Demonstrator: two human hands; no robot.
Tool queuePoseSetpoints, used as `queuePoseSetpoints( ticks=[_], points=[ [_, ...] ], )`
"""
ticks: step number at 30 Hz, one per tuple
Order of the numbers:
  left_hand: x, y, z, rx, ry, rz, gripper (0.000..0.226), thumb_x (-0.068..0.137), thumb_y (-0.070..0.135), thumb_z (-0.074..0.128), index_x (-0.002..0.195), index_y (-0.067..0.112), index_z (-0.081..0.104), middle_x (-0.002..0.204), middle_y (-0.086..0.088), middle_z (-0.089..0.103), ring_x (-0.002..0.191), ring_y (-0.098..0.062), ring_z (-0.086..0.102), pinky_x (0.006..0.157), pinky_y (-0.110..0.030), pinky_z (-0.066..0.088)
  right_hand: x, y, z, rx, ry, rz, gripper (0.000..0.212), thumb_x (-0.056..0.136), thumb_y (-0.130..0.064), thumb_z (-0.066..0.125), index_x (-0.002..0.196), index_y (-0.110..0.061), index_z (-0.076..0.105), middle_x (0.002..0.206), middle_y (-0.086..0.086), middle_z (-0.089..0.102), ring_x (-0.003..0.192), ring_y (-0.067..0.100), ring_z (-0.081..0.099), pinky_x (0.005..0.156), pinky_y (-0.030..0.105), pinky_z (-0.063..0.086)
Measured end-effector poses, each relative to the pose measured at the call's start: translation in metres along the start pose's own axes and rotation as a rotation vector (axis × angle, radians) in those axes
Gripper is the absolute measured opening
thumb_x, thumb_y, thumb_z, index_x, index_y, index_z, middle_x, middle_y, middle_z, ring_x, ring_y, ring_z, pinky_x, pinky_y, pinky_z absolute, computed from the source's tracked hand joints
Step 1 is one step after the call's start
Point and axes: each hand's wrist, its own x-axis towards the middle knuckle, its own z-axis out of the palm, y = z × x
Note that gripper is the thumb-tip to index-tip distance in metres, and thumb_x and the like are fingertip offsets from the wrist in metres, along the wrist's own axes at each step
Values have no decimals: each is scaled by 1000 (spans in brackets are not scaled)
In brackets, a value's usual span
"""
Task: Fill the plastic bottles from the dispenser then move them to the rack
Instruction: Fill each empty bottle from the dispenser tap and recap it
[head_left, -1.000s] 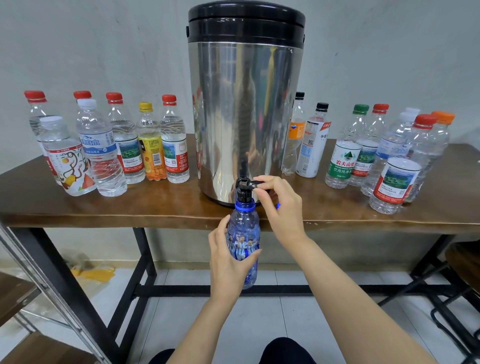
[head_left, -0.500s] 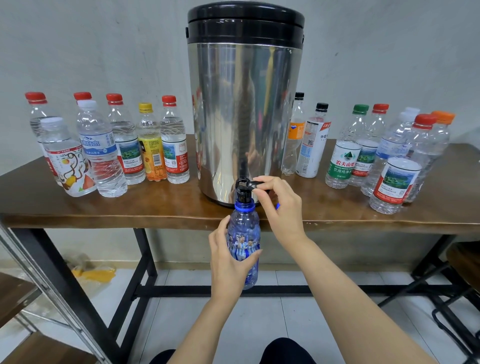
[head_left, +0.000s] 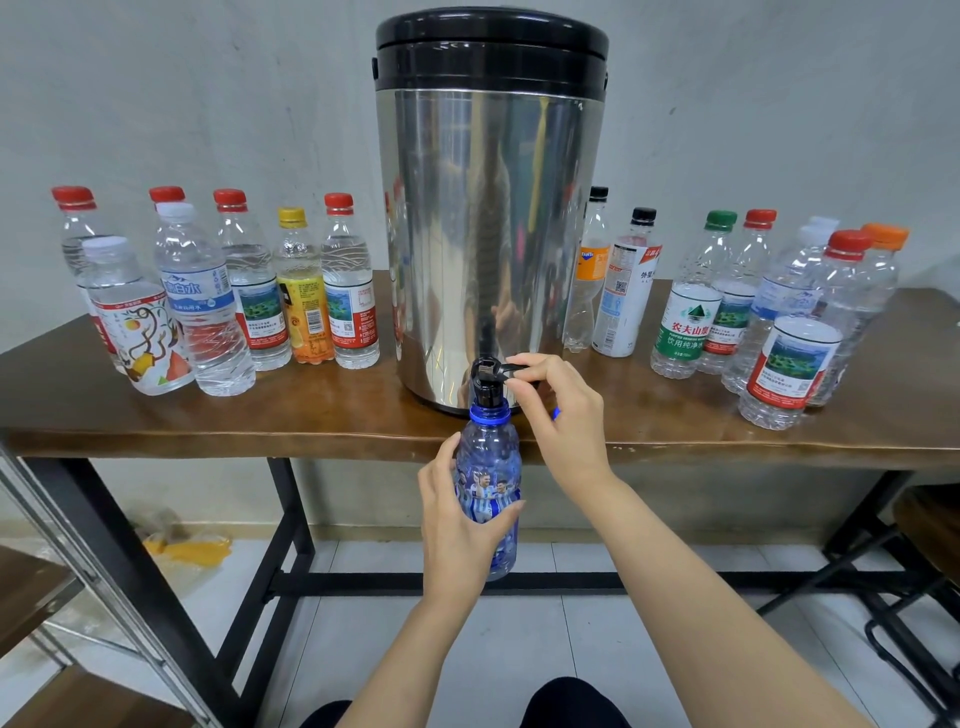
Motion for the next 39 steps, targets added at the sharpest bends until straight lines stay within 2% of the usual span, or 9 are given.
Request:
queuePoseSetpoints(
  ticks=[5, 23, 29, 34, 39],
  points=[
    [0, 1, 0, -6, 2, 7, 98, 66, 17, 90, 131, 53, 26, 130, 14, 36, 122, 15, 38, 86, 0, 41, 0, 0, 0, 3, -1, 0, 26, 94, -34, 55, 93, -10, 65, 110, -11, 65, 101, 8, 62, 86, 14, 46],
    [-1, 2, -1, -11, -3, 10, 98, 66, 14, 90, 134, 45, 28, 131, 12, 37, 121, 17, 37, 84, 2, 37, 0, 1, 0, 23, -3, 9, 27, 94, -34, 55, 94, -9, 65, 111, -11, 65, 104, 3, 61, 88, 12, 45],
    [-1, 2, 0, -7, 1, 9, 98, 66, 16, 90, 133, 48, 27, 130, 13, 36, 121, 16, 38, 85, 2, 38, 0, 1, 0, 30, -8, 16, 26, 93, -35, 55, 94, -10, 65, 110, -9, 66, 103, 1, 61, 87, 11, 44],
    [-1, 2, -1, -13, 3, 7, 99, 66, 15, 90, 131, 52, 26, 130, 14, 36, 122, 15, 38, 86, 1, 39, 0, 1, 0, 49, -8, 26, 25, 93, -35, 55, 93, -11, 65, 111, -6, 67, 105, 4, 62, 87, 10, 43],
    [-1, 4, -1, -6, -3, 5, 98, 66, 15, 90, 133, 46, 27, 129, 13, 36, 120, 19, 36, 85, 4, 36, -1, 1, 0, 53, -10, 32, 25, 93, -35, 55, 93, -12, 65, 111, -7, 67, 105, 4, 62, 88, 10, 43]
  ],
)
